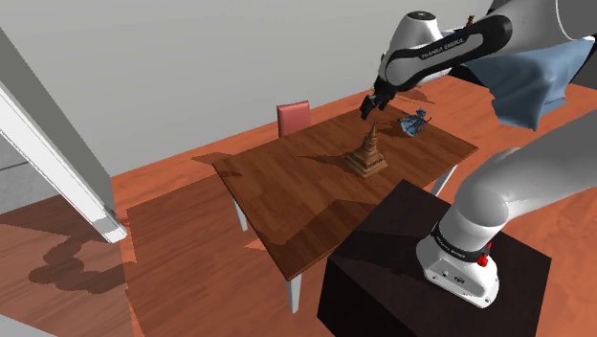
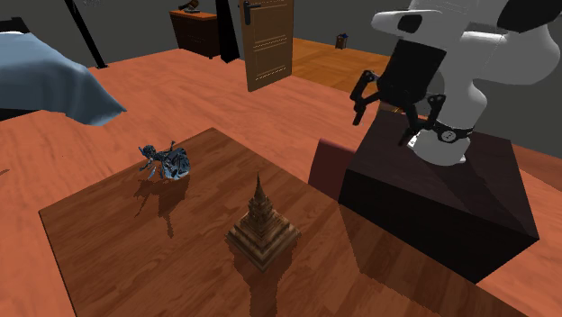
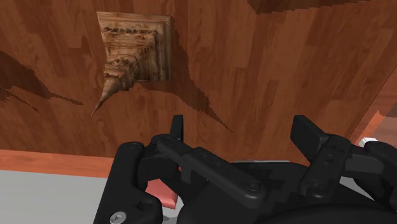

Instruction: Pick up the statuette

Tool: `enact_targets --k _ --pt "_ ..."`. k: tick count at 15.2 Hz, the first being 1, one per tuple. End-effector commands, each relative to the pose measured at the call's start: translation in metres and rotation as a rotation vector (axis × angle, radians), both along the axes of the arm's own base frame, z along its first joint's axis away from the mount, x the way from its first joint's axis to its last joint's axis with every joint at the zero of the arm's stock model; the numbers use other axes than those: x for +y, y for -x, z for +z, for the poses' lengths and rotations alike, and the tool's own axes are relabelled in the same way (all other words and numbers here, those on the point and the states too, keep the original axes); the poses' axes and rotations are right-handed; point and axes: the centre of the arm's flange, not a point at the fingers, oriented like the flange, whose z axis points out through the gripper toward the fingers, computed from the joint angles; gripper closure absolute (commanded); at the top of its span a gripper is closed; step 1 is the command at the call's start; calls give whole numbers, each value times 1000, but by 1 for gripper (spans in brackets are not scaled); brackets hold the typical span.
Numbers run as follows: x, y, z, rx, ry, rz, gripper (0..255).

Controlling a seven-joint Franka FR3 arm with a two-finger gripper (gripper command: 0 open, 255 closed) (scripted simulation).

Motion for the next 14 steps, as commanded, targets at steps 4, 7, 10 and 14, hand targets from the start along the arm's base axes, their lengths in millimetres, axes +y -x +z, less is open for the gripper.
enact_targets --k 4,7,10,14 --pt "-41 -17 -43 -17 23 -31 0" --pt "-67 -26 -69 -26 35 -49 0" --pt "-93 -36 -95 -35 48 -67 0" --pt "-129 -48 -129 -48 65 -92 0"
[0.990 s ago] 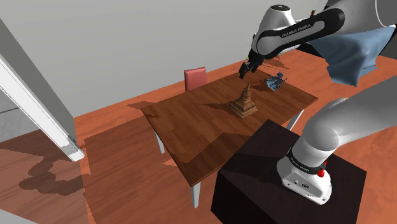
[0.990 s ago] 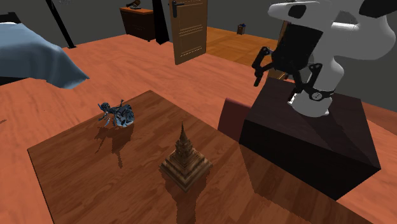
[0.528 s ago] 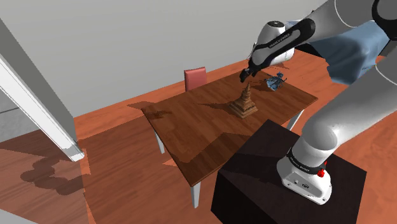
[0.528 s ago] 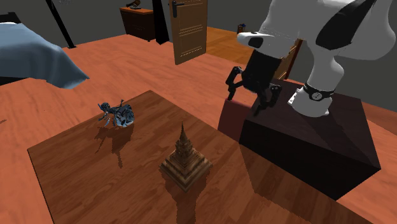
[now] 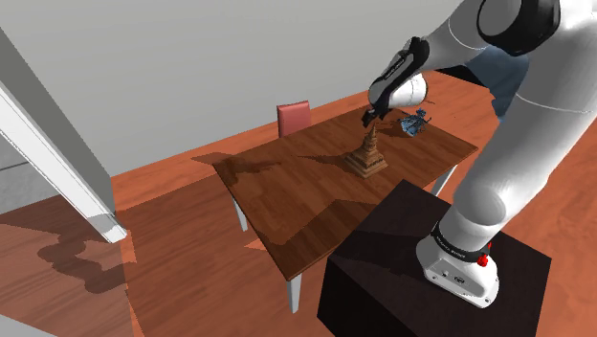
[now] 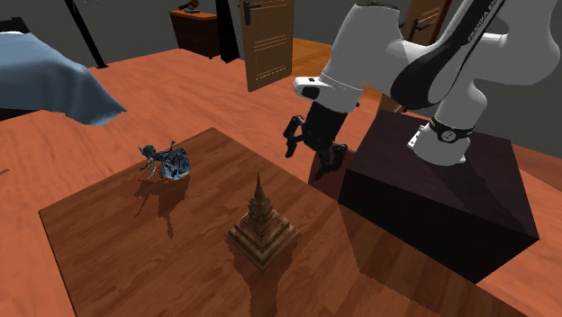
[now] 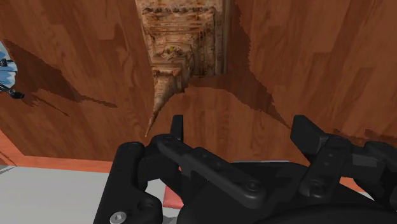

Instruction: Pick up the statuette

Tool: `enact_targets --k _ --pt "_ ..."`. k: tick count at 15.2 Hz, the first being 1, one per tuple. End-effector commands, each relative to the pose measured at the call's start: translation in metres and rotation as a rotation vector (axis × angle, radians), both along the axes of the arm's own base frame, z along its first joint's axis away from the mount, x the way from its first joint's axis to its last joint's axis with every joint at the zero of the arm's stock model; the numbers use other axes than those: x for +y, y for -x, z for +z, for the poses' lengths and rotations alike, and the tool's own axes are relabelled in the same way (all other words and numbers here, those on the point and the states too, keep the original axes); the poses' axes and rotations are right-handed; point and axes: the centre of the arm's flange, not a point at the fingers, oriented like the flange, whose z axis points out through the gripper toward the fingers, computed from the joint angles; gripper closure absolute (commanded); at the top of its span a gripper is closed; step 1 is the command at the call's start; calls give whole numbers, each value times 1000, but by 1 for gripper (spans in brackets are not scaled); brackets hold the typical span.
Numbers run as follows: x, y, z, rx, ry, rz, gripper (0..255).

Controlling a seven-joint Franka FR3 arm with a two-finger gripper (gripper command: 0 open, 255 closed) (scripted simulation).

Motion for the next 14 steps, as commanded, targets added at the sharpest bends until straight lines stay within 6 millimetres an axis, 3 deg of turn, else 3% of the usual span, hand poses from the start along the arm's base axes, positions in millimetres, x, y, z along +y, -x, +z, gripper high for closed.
enact_targets --k 1,9,14 --pt "-18 -4 -19 -7 10 -14 0" --pt "-92 -27 -84 -31 44 -64 0" --pt "-95 -27 -107 -32 45 -65 0"
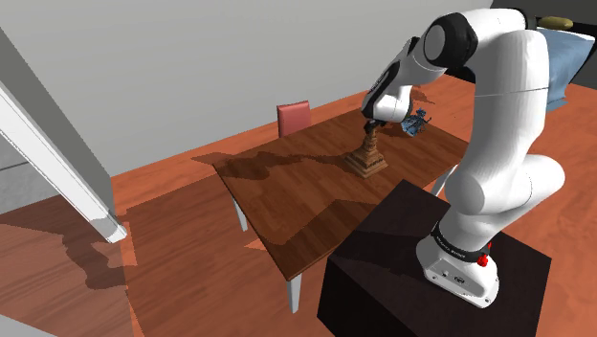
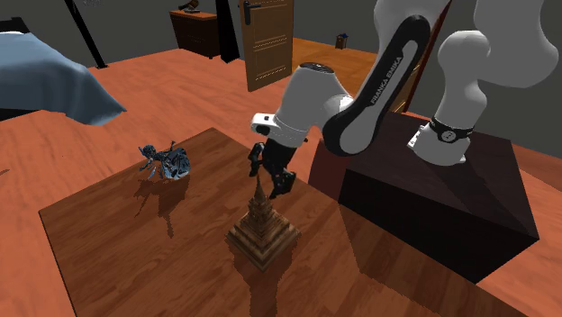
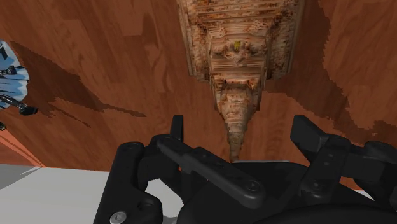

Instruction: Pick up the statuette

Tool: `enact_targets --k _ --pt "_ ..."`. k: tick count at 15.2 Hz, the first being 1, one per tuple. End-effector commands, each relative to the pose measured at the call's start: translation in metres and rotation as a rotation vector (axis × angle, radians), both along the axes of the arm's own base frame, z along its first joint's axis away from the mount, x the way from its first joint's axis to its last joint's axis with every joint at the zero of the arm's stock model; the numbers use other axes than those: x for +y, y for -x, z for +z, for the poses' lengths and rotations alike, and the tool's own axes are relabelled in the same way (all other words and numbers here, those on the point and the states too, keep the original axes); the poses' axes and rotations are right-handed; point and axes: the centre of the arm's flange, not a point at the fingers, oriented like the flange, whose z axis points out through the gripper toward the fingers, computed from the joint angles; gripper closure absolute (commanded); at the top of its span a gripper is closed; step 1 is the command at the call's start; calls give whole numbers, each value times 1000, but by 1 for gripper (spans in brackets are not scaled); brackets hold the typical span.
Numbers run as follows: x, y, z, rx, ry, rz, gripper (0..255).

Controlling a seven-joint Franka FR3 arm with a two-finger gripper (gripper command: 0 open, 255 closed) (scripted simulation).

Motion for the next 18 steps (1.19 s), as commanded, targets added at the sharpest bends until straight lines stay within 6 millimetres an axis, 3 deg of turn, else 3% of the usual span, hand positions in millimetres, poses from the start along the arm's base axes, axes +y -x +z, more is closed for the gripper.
enact_targets --k 1,3,5,6,15,18 --pt "0 1 -10 0 0 0 0" --pt "0 1 -24 0 0 0 0" --pt "0 1 -24 0 0 0 0" --pt "0 1 -24 0 0 0 255" --pt "0 1 -24 0 0 0 255" --pt "0 1 -8 0 0 0 255"
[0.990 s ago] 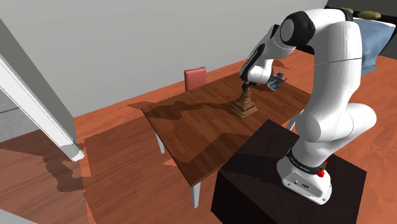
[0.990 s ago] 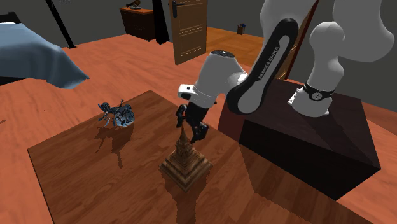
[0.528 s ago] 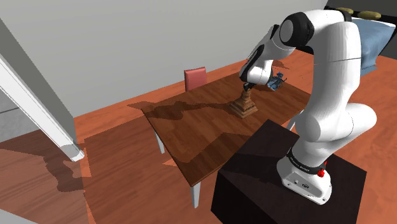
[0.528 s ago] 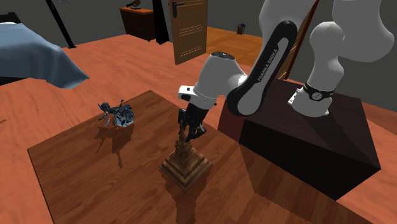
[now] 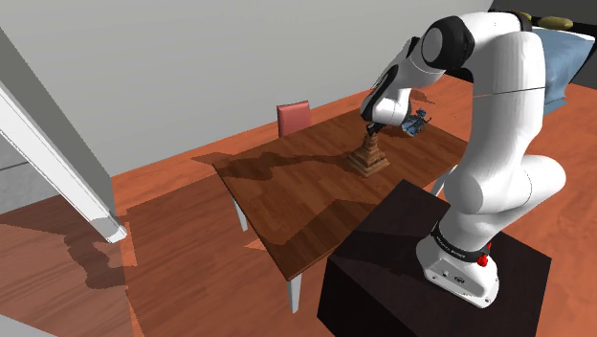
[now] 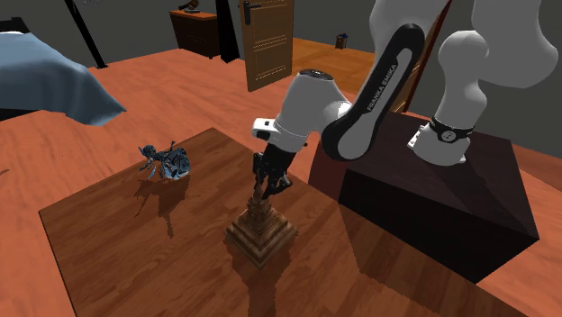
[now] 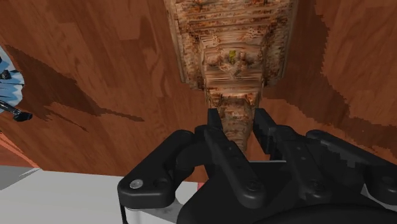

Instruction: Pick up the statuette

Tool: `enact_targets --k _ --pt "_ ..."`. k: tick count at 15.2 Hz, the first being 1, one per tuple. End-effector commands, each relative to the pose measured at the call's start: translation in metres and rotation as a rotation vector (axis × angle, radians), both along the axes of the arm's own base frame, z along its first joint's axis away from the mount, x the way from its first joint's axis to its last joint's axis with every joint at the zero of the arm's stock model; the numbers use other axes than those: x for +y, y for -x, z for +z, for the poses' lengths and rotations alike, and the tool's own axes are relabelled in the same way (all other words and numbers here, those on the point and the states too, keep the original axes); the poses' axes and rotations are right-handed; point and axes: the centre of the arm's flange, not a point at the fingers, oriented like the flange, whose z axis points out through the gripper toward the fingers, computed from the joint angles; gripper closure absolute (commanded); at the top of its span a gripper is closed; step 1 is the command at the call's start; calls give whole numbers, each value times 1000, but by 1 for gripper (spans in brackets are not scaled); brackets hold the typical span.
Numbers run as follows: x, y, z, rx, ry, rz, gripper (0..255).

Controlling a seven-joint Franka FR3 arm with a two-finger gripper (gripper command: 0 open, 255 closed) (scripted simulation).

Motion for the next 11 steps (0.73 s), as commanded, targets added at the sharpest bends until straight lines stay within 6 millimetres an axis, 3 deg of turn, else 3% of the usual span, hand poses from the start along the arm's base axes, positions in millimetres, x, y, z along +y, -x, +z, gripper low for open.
enact_targets --k 1,11 --pt "0 0 11 -1 1 -1 255" --pt "0 0 64 -1 1 -1 255"
